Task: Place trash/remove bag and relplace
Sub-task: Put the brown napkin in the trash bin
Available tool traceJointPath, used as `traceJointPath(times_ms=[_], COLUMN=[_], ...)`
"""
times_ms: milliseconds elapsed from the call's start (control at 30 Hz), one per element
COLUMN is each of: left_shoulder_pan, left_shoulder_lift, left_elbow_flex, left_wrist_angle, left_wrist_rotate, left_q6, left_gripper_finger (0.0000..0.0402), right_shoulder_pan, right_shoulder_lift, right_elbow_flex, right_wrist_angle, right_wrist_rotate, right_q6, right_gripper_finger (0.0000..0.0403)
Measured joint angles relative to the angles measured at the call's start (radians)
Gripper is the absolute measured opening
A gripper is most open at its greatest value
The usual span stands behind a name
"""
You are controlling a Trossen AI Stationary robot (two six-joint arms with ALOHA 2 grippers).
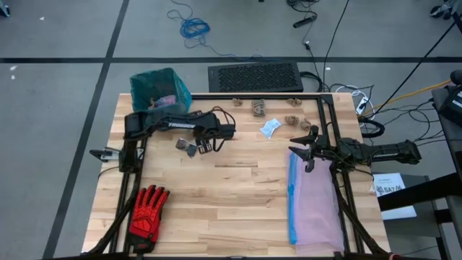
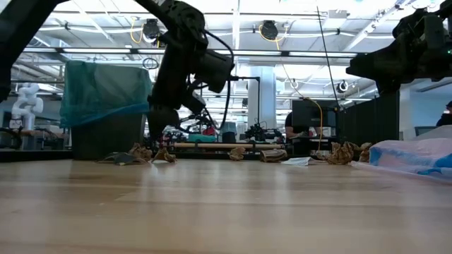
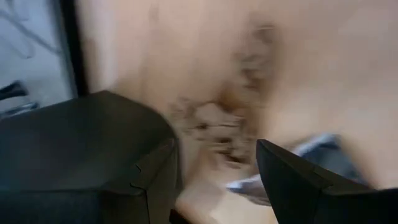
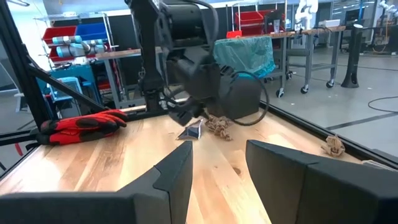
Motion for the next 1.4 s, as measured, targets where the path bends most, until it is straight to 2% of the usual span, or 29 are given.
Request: traceJointPath(times_ms=[233,400,700,767,833,967,1000,1133,1400], left_shoulder_pan=[0.066,0.096,0.125,0.115,0.098,0.054,0.046,0.004,-0.035], left_shoulder_lift=[0.002,0.002,0.0,0.0,0.0,0.001,-0.001,-0.033,-0.192], left_elbow_flex=[-0.019,-0.101,-0.221,-0.22,-0.208,-0.175,-0.164,-0.105,0.136], left_wrist_angle=[0.001,0.024,0.16,0.177,0.203,0.212,0.212,0.17,-0.06], left_wrist_rotate=[0.015,0.057,0.062,0.063,0.065,0.109,0.125,0.122,-0.086], left_q6=[0.024,0.03,0.087,0.091,0.109,0.162,0.166,0.166,0.136], left_gripper_finger=[0.0214,0.0214,0.0209,0.0192,0.0156,0.0037,0.002,0.0006,0.0002], right_shoulder_pan=[0.0,0.0,0.0,0.0,0.0,0.0,0.0,0.0,0.0], right_shoulder_lift=[0.0,0.0,0.0,0.0,0.0,0.0,0.0,0.0,0.0], right_elbow_flex=[0.0,0.0,0.0,0.0,0.0,0.0,0.0,0.0,0.0], right_wrist_angle=[-0.012,-0.015,-0.018,-0.014,-0.014,-0.013,-0.013,-0.013,-0.012], right_wrist_rotate=[0.0,0.0,0.0,0.0,0.0,0.0,0.0,0.0,0.0], right_q6=[0.0,0.0,0.0,0.0,0.0,0.0,0.0,0.0,0.0], right_gripper_finger=[0.0144,0.0144,0.0144,0.0144,0.0144,0.0144,0.0144,0.0144,0.0144])
